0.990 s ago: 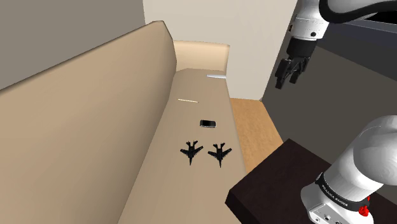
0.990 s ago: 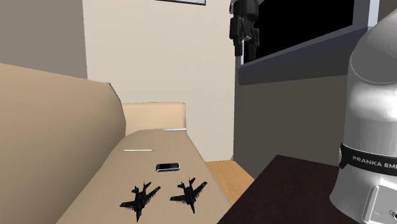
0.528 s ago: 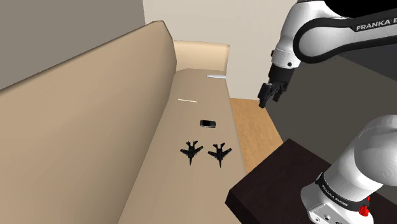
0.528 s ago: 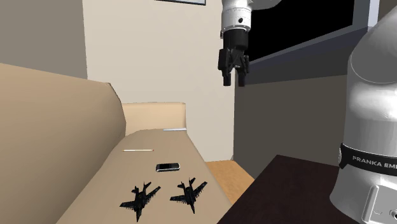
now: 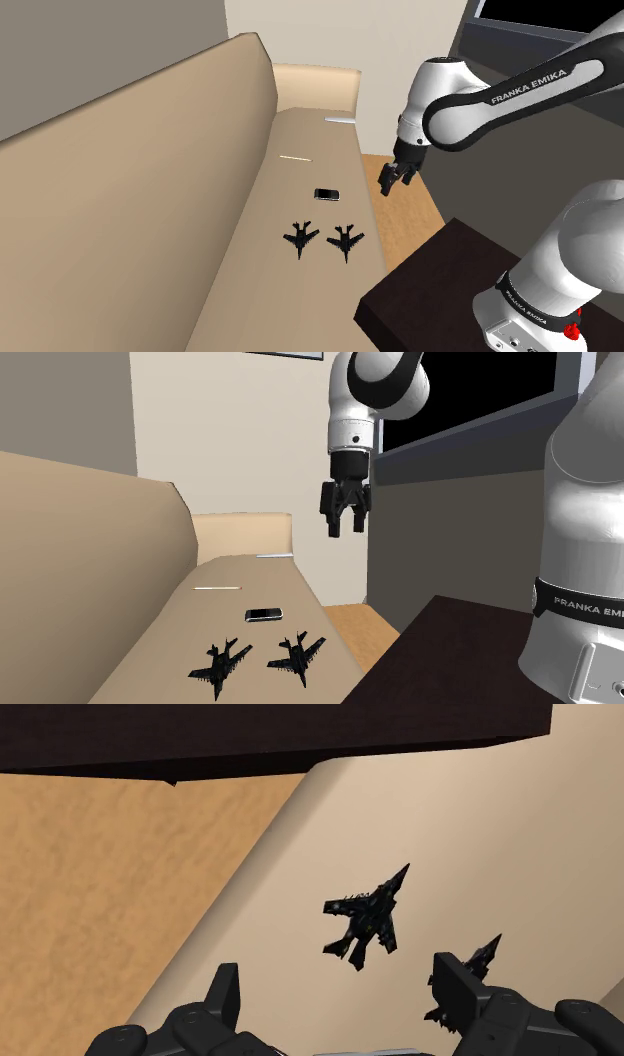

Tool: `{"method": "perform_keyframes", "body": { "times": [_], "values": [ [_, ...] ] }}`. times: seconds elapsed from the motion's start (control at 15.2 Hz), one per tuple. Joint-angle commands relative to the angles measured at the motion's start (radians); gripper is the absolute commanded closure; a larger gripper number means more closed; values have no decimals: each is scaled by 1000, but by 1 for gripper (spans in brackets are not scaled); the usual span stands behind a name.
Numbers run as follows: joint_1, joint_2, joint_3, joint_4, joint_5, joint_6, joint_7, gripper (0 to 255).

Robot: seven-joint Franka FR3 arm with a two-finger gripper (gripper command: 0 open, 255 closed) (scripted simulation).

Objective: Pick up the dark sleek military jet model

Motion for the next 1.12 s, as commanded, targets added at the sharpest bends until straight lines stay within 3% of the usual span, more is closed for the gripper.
{"method": "perform_keyframes", "body": {
  "times": [0.0, 0.4, 0.66, 0.86, 1.06],
  "values": [
    [6, 78, 13, -18, 1, 108, 14, 0],
    [3, 364, 57, 9, -44, 389, 86, 0],
    [5, 568, 56, 67, -171, 546, 202, 0],
    [65, 718, -7, 131, -285, 641, 309, 0],
    [150, 861, -80, 206, -332, 722, 369, 0]
  ]
}}
